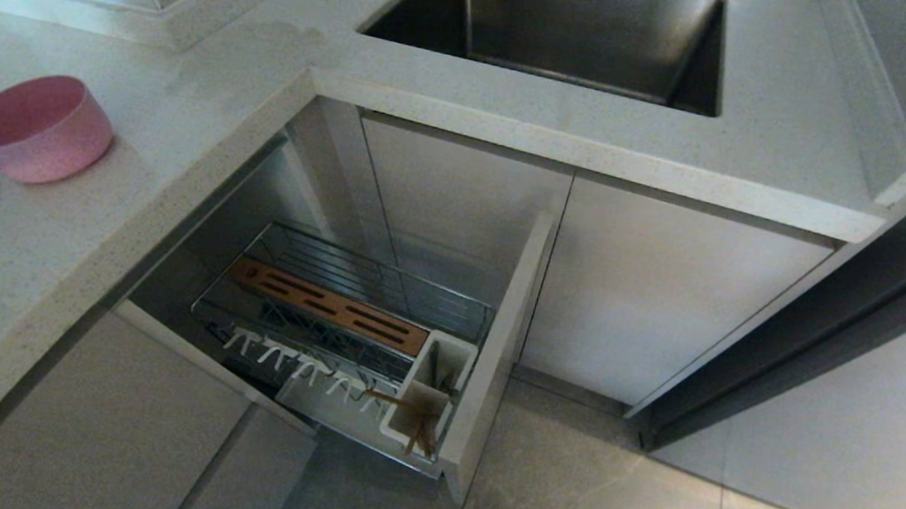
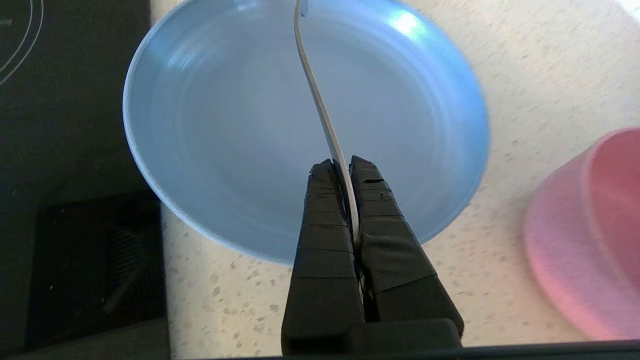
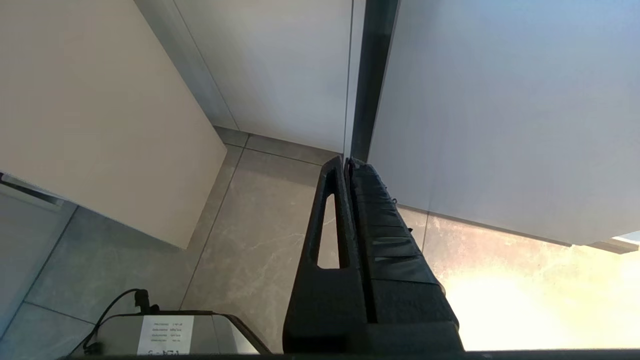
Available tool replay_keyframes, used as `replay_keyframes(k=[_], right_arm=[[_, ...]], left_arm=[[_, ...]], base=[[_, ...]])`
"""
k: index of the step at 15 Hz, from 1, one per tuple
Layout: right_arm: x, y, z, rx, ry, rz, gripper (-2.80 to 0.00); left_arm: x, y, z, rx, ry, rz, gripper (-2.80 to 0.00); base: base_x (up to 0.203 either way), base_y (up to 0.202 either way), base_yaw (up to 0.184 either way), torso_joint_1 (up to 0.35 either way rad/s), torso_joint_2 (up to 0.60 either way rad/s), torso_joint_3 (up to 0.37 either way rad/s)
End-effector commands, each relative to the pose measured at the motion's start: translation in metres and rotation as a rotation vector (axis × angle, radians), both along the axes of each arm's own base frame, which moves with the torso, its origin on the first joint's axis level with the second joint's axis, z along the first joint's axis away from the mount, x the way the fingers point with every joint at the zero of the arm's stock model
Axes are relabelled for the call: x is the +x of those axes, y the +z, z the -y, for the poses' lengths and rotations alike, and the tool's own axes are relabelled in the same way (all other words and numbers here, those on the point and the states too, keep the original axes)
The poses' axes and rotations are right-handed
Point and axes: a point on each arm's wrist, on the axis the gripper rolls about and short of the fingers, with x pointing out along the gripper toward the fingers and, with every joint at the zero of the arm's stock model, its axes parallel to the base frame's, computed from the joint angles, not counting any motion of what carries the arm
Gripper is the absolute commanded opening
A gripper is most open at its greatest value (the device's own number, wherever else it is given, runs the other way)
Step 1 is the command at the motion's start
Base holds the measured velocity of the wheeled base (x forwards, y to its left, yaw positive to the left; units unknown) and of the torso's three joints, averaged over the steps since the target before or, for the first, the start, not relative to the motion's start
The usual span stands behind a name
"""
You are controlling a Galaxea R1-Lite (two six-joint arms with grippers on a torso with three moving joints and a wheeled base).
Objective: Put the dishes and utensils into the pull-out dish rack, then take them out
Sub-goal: Close the cupboard
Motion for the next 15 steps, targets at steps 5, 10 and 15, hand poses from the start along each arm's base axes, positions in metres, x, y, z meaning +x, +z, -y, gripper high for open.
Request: replay_keyframes(k=[5,10,15], right_arm=[[0.0,0.0,0.0,0.0,0.0,0.001,-2.8],[0.0,0.0,0.0,0.0,0.0,0.001,-2.8],[0.0,0.0,0.0,0.0,0.0,0.001,-2.8]], left_arm=[[0.006,0.0,-0.011,-0.003,0.036,0.014,0.0],[0.019,-0.004,-0.021,-0.009,0.046,0.005,0.0],[0.029,-0.008,-0.02,-0.018,0.019,0.007,0.0]], base=[[0.0,0.0,0.0,0.0,0.0,0.0],[0.0,0.0,0.0,0.0,0.0,0.0],[0.0,0.0,0.0,0.0,0.0,0.0]])
